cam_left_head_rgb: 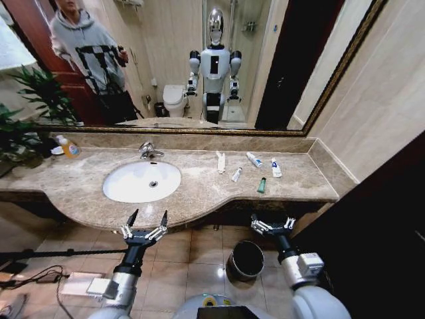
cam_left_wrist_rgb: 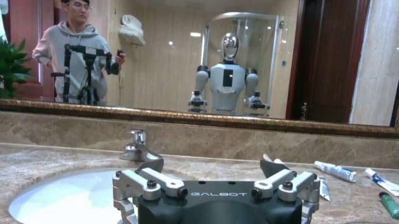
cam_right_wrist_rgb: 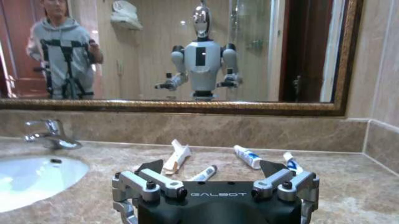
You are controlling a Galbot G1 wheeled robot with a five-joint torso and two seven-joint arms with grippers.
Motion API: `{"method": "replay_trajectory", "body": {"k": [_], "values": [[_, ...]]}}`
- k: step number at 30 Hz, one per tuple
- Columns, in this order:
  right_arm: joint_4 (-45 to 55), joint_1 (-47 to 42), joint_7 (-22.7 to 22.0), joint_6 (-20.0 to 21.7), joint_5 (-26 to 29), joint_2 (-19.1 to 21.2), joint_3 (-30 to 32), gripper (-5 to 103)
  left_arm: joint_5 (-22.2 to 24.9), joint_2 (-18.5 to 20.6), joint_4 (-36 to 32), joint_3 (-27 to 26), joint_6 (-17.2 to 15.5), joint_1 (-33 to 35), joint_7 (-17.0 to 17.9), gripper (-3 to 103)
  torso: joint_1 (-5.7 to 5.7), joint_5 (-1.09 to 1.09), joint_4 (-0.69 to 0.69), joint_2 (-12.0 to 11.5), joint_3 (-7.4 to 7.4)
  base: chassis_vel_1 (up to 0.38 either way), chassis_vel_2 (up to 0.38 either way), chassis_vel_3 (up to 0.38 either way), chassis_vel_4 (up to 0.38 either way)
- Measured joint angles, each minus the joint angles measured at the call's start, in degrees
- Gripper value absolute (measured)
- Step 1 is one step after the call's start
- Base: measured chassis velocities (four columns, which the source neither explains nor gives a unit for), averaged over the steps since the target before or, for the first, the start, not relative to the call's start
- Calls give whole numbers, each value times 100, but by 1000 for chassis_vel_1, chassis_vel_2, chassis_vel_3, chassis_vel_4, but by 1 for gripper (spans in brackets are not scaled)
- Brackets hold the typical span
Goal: Pick up the trash from the sink and place it in the trash bin.
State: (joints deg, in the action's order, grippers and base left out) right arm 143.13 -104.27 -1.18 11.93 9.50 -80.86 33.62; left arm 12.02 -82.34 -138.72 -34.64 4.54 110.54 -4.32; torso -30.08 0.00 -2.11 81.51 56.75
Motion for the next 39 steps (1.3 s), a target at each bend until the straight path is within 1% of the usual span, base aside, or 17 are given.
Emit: {"method": "replay_trajectory", "body": {"k": [1, 2, 12, 14, 16, 18, 19, 20, 21, 22, 24, 25, 27, 28, 30, 35, 39], "values": [[10, 30, -80, 33, 228, 167, 48, 100, 0, 0, 0, 0, 0, 0, 0, 100, 0, 1, -1, 0, 0, 0, 0, 0, 0], [10, 37, -102, 41, 290, 208, 59, 100, 0, 0, 0, 0, 0, 0, 0, 100, 0, 1, 0, 0, 0, 0, 0, 0, 0], [14, 79, -156, -2, 328, 234, 73, 100, 0, 0, 0, 0, 0, 0, 0, 100, 0, 0, 1, 0, 0, 0, 0, 0, 0], [-21, 159, -236, -115, 323, 242, 96, 100, 0, 0, 0, 0, 0, 0, 0, 100, 0, -1, 1, 0, 0, 0, 0, 0, 0], [-222, 576, -658, -716, 242, 262, 209, 100, 0, 0, 0, 0, 0, 0, 0, 100, 0, 1, 0, 0, 0, 0, 0, 0, 0], [-251, 643, -723, -809, 227, 264, 227, 100, 0, 0, 0, 0, 0, 0, 0, 100, 0, 1, -1, 0, 0, 0, 0, 0, 0], [-320, 753, -820, -1002, 202, 268, 257, 100, 0, 0, 0, 0, 0, 0, 1, 100, -1, 0, 0, 0, 1, 0, 0, 0, 0], [-399, 814, -743, -1132, 230, 276, 294, 100, 0, 0, 0, 0, 0, 0, -1, 100, 0, -2, 2, 0, 0, 0, 0, 0, 0], [-399, 814, -743, -1132, 230, 276, 294, 100, 0, 0, 0, 0, 0, 0, -1, 100, 0, -2, 2, 0, 0, 0, 0, 0, 0], [-517, 895, -591, -1265, 309, 288, 363, 100, 0, 0, 0, 0, 0, 0, -1, 100, 0, 1, 0, 0, 0, 0, 0, 0, 0], [-716, 946, -42, -1404, 614, 334, 719, 100, 0, 0, 0, 0, 0, 0, -1, 100, 0, 0, -1, 0, 0, 0, 0, 0, 0], [-716, 946, -42, -1404, 614, 334, 719, 100, 0, 0, 0, 0, 0, 0, -1, 100, 0, 0, -1, 0, 0, 0, 0, 0, 0], [-922, 815, 499, -1540, 965, 387, 1288, 100, 0, 0, 0, 0, 0, 0, 0, 100, 0, 0, 0, 0, 0, 0, 0, 0, 0], [-922, 815, 499, -1540, 965, 387, 1288, 100, 0, 0, 0, 0, 0, 0, 0, 100, 0, 0, 0, 0, 0, 0, 0, 0, 0], [-1183, 686, 860, -1697, 1255, 427, 1866, 100, 0, 0, 0, 0, 0, 0, 0, 100, 0, 1, 0, 0, 0, 0, 0, 0, 0], [-1198, 402, 943, -1740, 1580, 362, 2339, 100, 0, 0, 0, 0, 0, 0, 0, 100, 0, 1, 0, 0, 0, 0, 0, 0, 0], [-930, 42, 923, -1800, 1604, 158, 2411, 100, 0, 0, 0, 0, 0, 0, 0, 100, 0, 0, 1, 0, 0, 0, 0, 0, 0]]}}
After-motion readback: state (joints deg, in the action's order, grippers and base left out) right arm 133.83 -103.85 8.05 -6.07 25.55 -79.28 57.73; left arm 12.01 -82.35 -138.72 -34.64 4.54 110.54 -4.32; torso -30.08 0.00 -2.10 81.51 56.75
